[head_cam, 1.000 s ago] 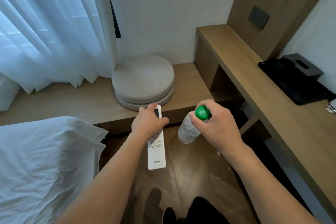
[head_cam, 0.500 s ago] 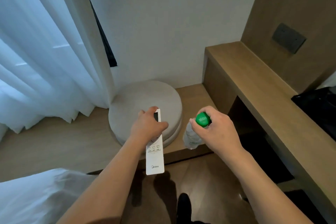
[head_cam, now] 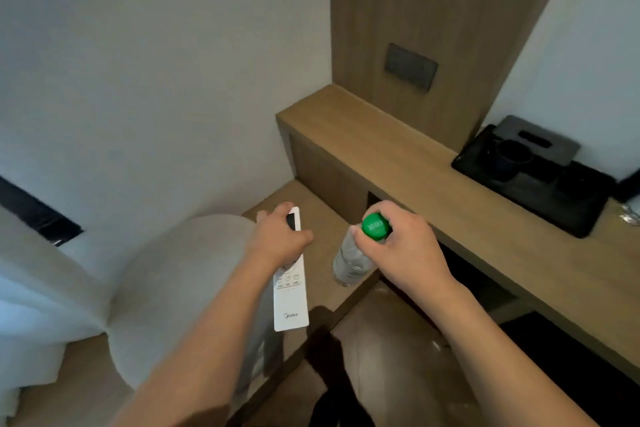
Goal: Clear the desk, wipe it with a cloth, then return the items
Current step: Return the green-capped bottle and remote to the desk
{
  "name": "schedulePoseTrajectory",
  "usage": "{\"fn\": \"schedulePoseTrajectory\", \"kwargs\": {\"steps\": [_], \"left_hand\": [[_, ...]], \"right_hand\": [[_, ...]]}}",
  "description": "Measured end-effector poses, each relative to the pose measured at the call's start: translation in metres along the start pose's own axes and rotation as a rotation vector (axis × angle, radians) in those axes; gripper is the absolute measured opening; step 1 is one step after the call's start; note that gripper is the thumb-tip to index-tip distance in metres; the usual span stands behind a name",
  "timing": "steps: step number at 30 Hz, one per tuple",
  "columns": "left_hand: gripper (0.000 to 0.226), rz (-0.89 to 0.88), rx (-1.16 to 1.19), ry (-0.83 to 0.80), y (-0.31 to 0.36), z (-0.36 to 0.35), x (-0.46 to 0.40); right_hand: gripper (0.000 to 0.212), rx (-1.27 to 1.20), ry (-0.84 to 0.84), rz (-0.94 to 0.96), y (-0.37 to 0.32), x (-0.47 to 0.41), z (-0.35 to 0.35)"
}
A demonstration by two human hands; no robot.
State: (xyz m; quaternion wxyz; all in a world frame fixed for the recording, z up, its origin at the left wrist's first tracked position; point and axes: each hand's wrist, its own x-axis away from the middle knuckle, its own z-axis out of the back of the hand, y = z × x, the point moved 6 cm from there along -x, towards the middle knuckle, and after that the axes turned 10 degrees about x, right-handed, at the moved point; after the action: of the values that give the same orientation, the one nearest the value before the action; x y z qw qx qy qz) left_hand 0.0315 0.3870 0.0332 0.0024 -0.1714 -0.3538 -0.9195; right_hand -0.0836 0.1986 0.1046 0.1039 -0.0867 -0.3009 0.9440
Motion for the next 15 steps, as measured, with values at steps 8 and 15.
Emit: {"fn": "schedulePoseTrajectory", "kwargs": {"steps": [8, 15], "left_hand": [[0.076, -0.367, -0.210, -0.352, 0.136, -0.114, -0.006], [0.078, -0.588, -0.250, -0.620, 0.216, -0.219, 0.034]], "right_hand": [[0.022, 0.090, 0.293, -0.399, 0.090, 0.042, 0.081], [0.020, 0.137, 0.495, -0.672, 0.172, 0.094, 0.146]]}}
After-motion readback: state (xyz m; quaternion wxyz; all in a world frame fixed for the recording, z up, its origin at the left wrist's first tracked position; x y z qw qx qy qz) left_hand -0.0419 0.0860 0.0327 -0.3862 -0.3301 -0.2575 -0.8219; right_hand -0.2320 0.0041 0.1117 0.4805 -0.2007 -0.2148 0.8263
